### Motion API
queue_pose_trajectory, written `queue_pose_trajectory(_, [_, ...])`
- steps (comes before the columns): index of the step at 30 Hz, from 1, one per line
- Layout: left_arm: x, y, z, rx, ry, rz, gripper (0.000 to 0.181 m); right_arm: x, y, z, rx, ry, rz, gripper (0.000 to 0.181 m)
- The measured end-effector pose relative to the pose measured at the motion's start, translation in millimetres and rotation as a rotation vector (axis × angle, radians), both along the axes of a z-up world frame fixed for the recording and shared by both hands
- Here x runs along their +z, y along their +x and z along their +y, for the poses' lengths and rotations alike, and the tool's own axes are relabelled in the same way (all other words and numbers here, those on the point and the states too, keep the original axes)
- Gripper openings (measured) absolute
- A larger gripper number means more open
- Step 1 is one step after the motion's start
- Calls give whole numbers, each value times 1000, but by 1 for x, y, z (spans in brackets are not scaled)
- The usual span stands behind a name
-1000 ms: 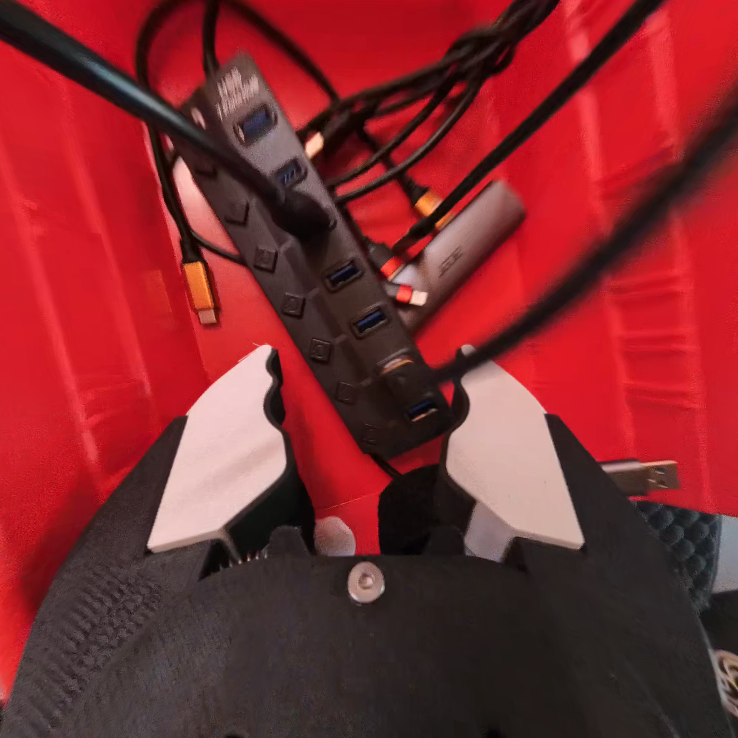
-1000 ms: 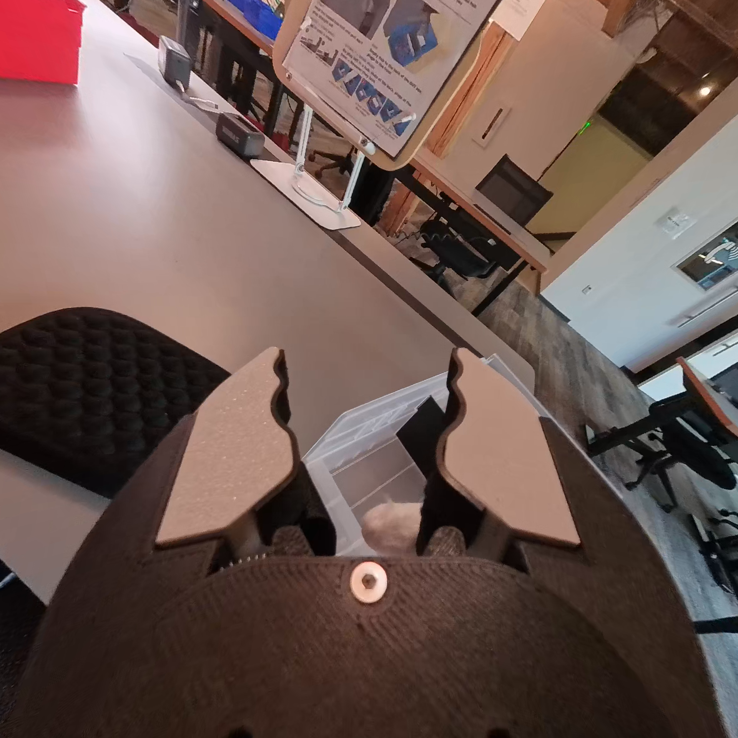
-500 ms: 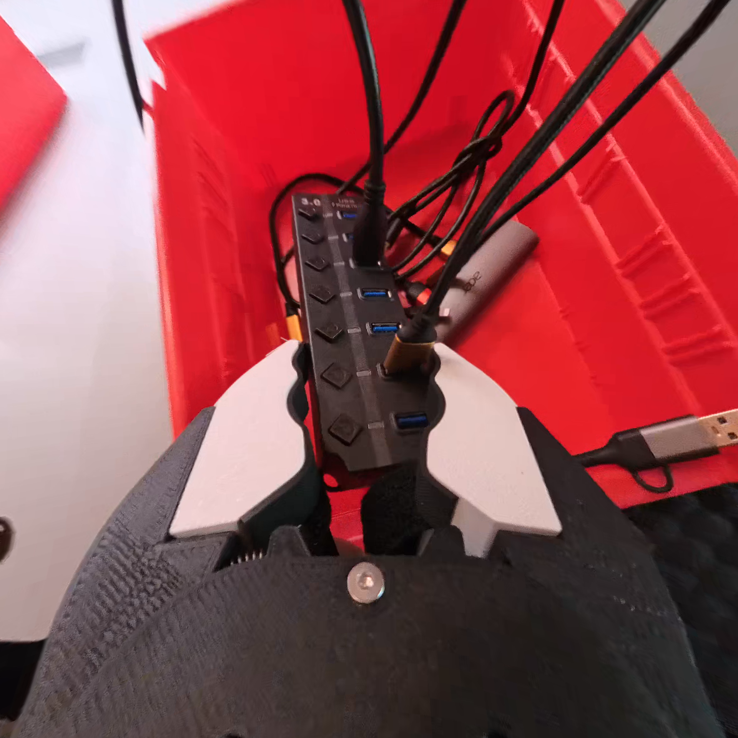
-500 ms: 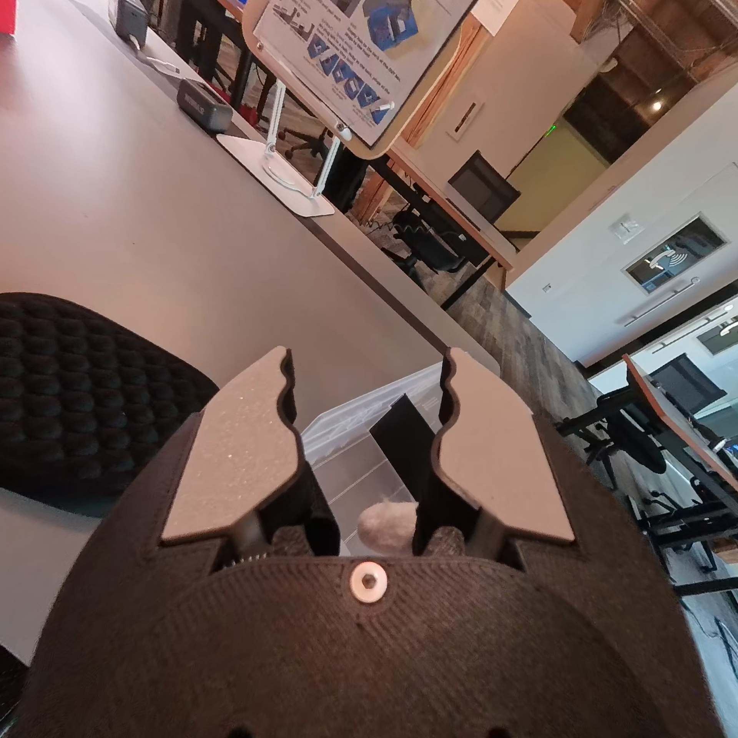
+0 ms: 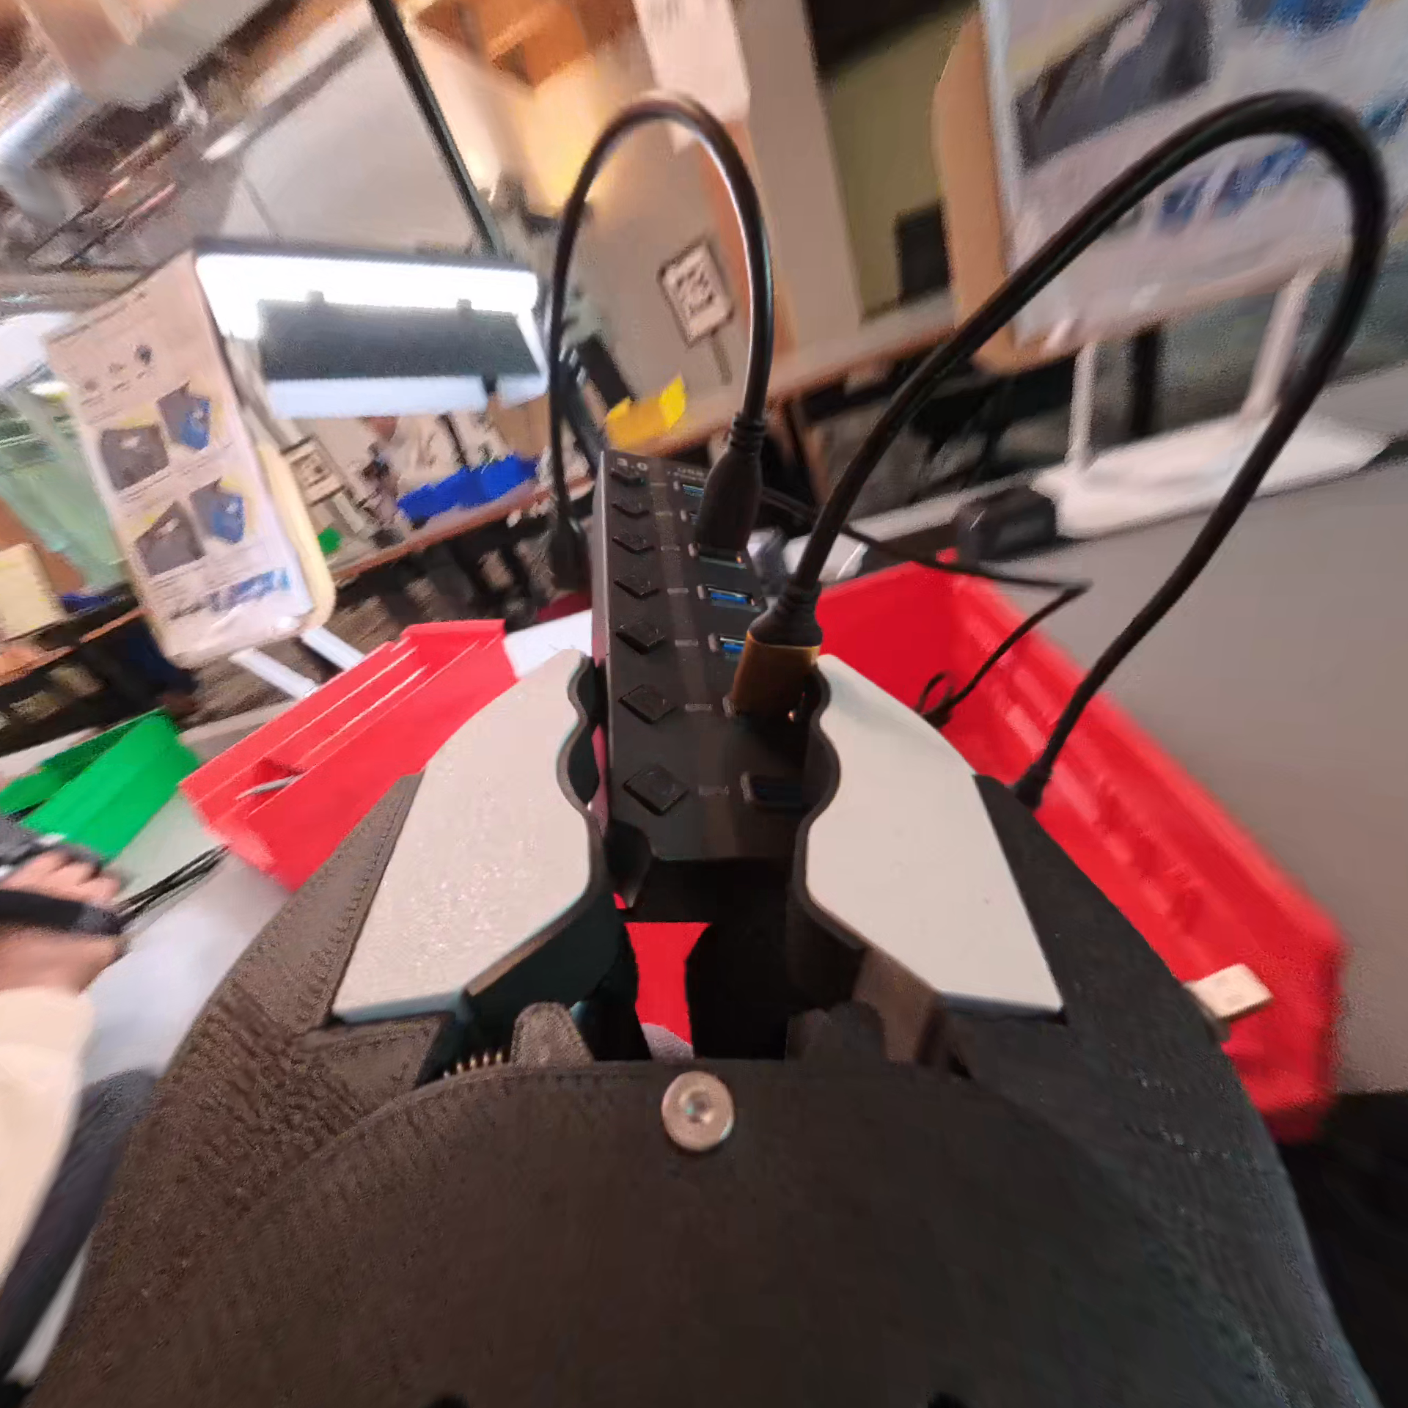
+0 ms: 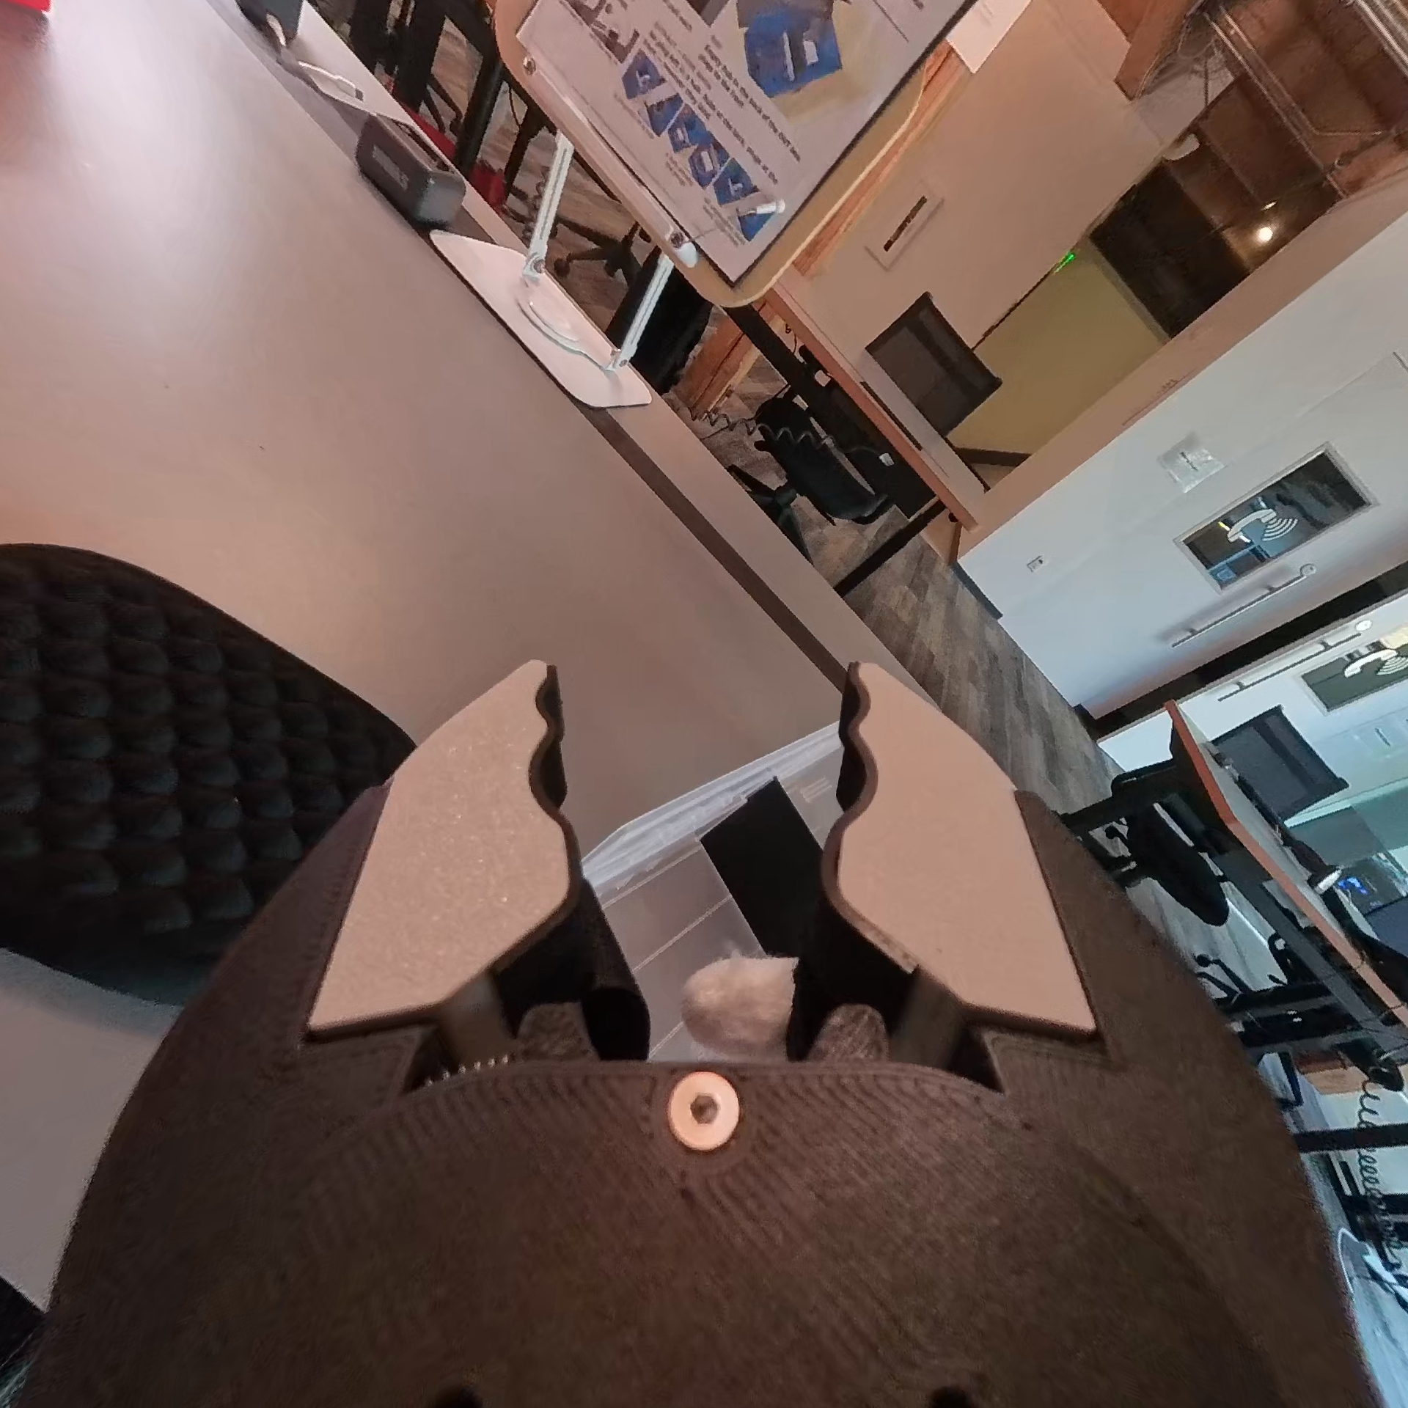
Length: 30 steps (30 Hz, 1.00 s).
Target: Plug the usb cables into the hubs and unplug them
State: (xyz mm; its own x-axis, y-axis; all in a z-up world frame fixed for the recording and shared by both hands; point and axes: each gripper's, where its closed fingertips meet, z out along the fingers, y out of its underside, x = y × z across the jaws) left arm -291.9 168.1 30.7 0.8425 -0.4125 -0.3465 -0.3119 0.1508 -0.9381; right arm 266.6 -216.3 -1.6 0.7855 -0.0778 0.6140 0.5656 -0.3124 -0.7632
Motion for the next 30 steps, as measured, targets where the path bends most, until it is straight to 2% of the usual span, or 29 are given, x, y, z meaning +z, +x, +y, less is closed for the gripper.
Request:
queue_pose_trajectory(2, [22, 5, -10, -53, 60, -80, 51, 1, -2, 2, 6, 0, -6, 71])
queue_pose_trajectory(6, [55, 22, -29, -129, 181, -123, 51, 0, -4, 3, 5, -12, -17, 71])
queue_pose_trajectory(15, [115, 74, -84, -370, 354, -254, 51, 14, -18, 4, 57, 41, -30, 70])
queue_pose_trajectory(22, [194, 90, -96, -411, 507, -258, 51, 19, -26, 6, 77, 47, -50, 70])
queue_pose_trajectory(24, [209, 100, -102, -469, 502, -256, 54, 19, -27, 7, 81, 43, -51, 70])
queue_pose_trajectory(27, [211, 128, -116, -571, 481, -239, 51, 19, -31, 10, 101, 43, -44, 69])
queue_pose_trajectory(30, [181, 166, -129, -654, 419, -184, 51, 24, -44, 17, 172, 69, 14, 66])
